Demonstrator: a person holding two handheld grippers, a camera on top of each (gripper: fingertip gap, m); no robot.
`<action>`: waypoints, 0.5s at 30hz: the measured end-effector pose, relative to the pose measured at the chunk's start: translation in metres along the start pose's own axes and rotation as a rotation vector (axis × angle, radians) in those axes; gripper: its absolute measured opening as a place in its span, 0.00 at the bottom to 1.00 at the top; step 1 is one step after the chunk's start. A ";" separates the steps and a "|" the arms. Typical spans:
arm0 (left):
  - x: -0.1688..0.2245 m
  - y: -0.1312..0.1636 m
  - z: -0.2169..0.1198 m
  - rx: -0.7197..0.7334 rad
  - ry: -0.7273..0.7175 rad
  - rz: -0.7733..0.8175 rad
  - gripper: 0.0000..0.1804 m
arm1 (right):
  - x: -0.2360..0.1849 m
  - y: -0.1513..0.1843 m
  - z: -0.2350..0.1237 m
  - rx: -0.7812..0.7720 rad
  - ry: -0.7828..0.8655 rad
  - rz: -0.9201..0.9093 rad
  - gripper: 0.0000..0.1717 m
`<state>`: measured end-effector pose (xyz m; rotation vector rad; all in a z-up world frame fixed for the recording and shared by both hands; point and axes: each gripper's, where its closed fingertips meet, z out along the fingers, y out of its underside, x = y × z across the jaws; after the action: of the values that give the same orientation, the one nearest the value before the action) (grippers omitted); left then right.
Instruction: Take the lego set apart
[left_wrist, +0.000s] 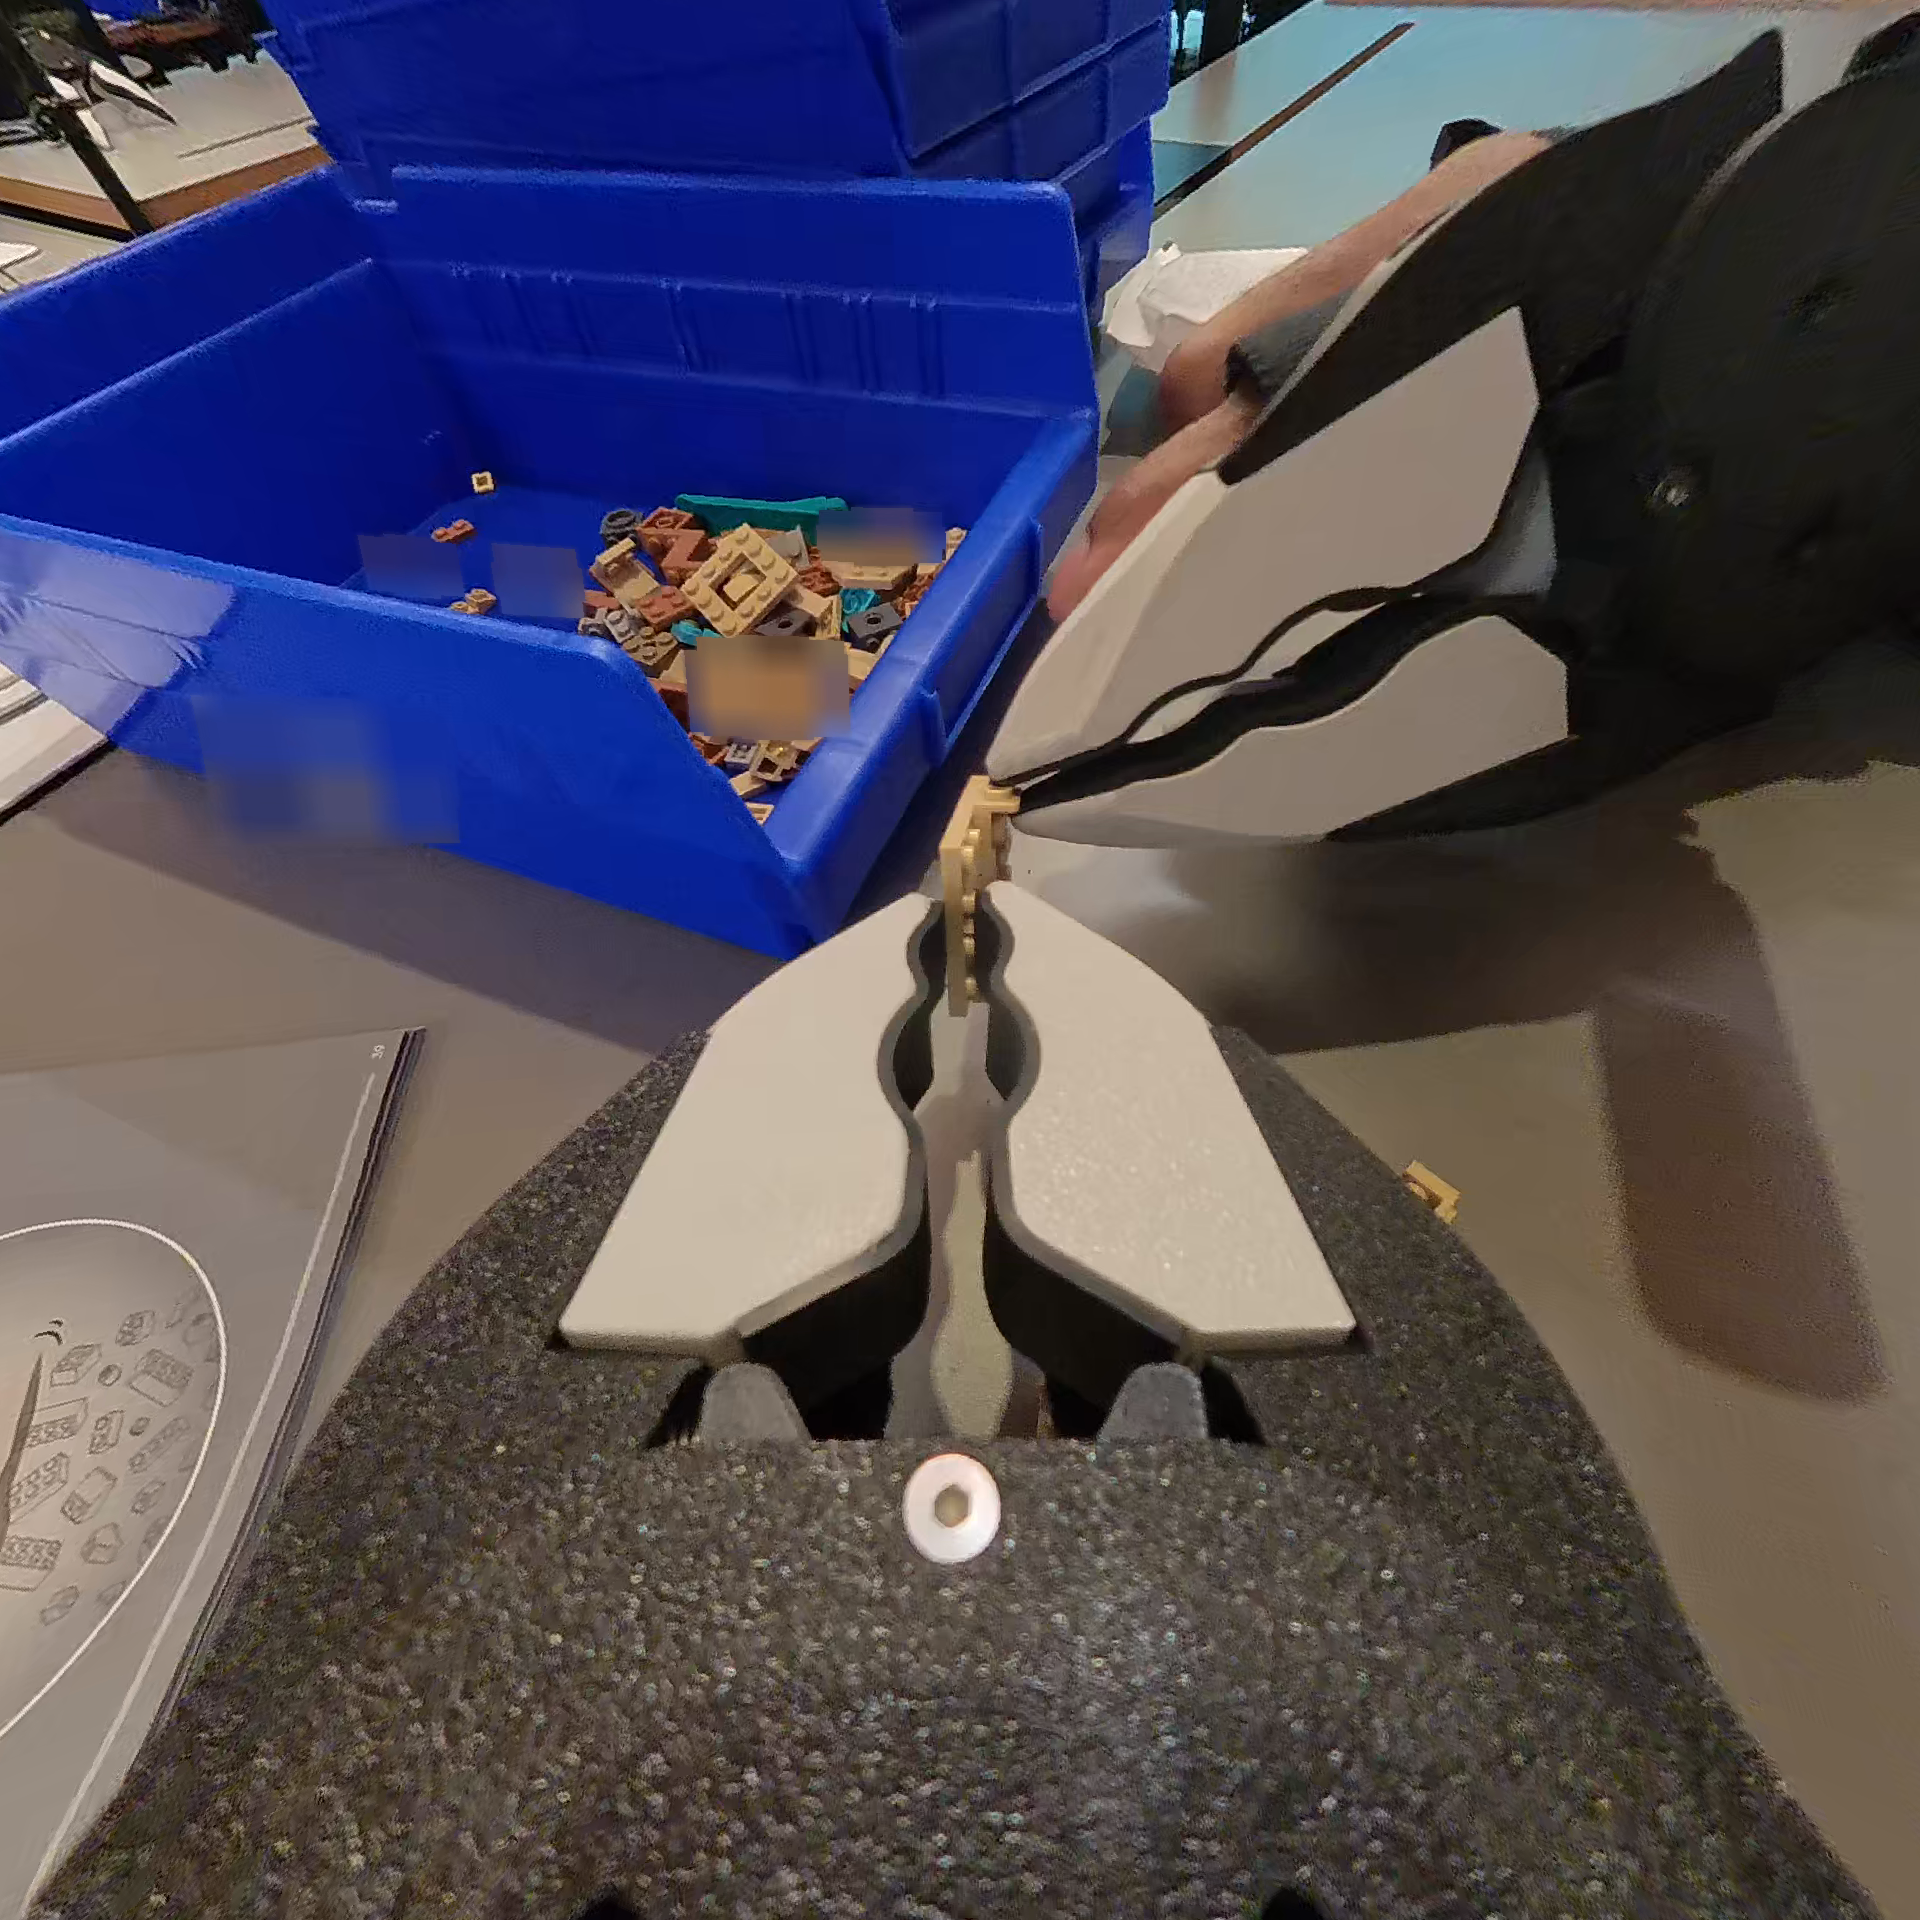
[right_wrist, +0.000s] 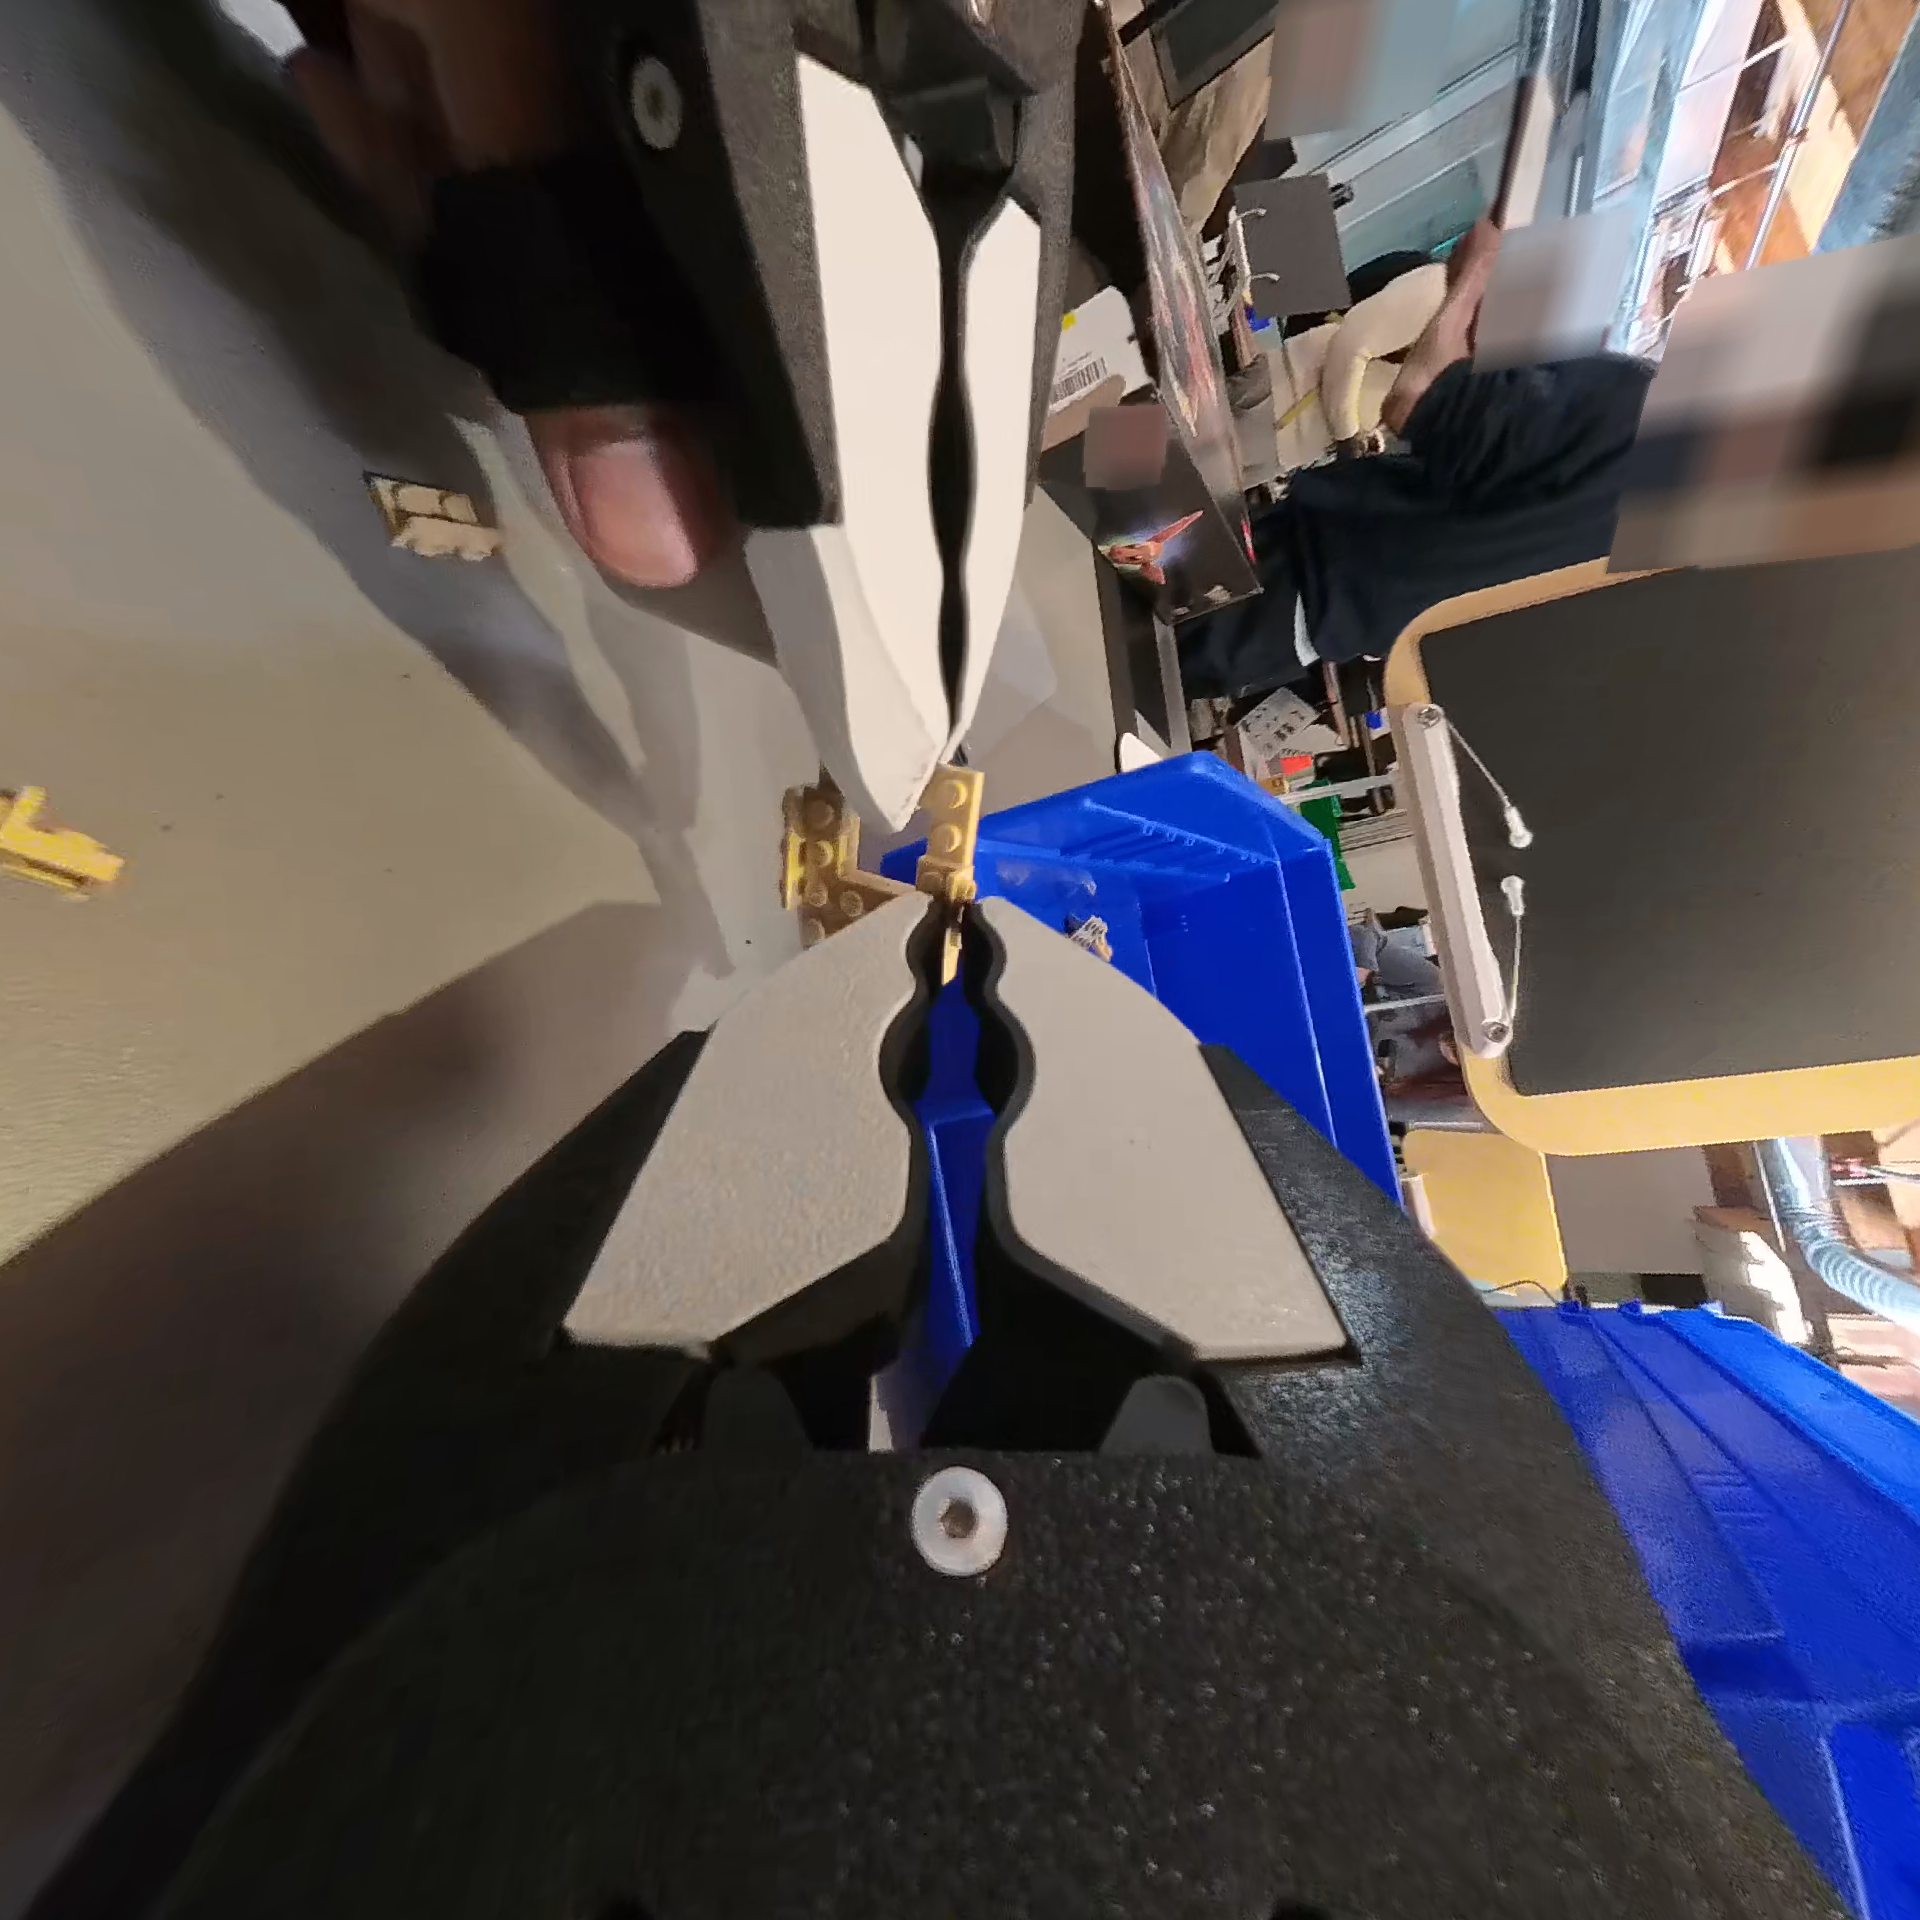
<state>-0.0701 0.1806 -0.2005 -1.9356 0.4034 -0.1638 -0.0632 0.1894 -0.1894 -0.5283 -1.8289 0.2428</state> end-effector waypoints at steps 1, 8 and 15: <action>-0.001 0.000 0.000 -0.003 -0.005 -0.001 0.03 | 0.000 0.000 0.000 0.005 0.006 -0.005 0.02; -0.003 0.000 -0.001 0.006 0.000 -0.039 0.03 | -0.005 -0.010 -0.011 0.108 -0.007 0.005 0.00; -0.020 -0.004 -0.010 0.061 -0.008 -0.157 0.02 | 0.008 -0.001 -0.011 0.070 0.060 0.107 0.00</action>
<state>-0.0911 0.1802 -0.1917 -1.9068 0.2381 -0.2678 -0.0544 0.1915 -0.1790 -0.5793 -1.7294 0.3591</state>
